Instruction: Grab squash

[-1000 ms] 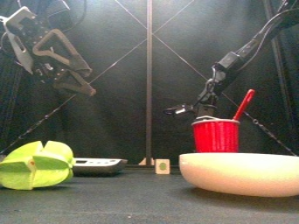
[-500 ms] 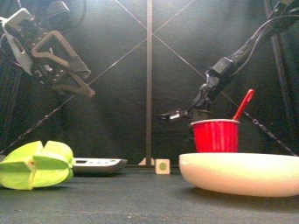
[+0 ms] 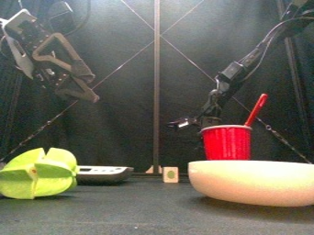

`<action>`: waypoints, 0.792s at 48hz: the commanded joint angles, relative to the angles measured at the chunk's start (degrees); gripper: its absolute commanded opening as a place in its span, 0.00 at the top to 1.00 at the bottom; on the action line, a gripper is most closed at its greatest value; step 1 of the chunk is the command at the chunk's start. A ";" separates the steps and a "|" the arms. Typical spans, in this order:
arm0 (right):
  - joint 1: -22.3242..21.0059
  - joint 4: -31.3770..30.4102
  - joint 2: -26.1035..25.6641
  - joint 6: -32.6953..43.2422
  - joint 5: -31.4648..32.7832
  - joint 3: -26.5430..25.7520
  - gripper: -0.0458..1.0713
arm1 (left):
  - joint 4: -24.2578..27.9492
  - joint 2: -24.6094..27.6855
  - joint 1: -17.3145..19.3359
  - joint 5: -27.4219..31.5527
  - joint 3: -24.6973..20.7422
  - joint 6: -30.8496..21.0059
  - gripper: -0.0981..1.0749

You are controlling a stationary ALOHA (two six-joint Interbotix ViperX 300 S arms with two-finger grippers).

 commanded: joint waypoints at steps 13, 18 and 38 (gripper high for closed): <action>0.00 0.09 -1.67 0.18 0.09 -1.67 0.22 | 0.09 0.00 -0.09 -0.18 -0.26 0.09 0.09; 0.44 0.18 -3.87 0.44 1.23 -2.02 0.23 | 0.09 0.00 -0.09 -0.18 -0.26 0.09 0.09; 3.78 2.02 -8.00 0.79 1.23 -2.64 0.23 | 0.09 -1.14 -0.09 -1.32 -0.26 0.09 0.09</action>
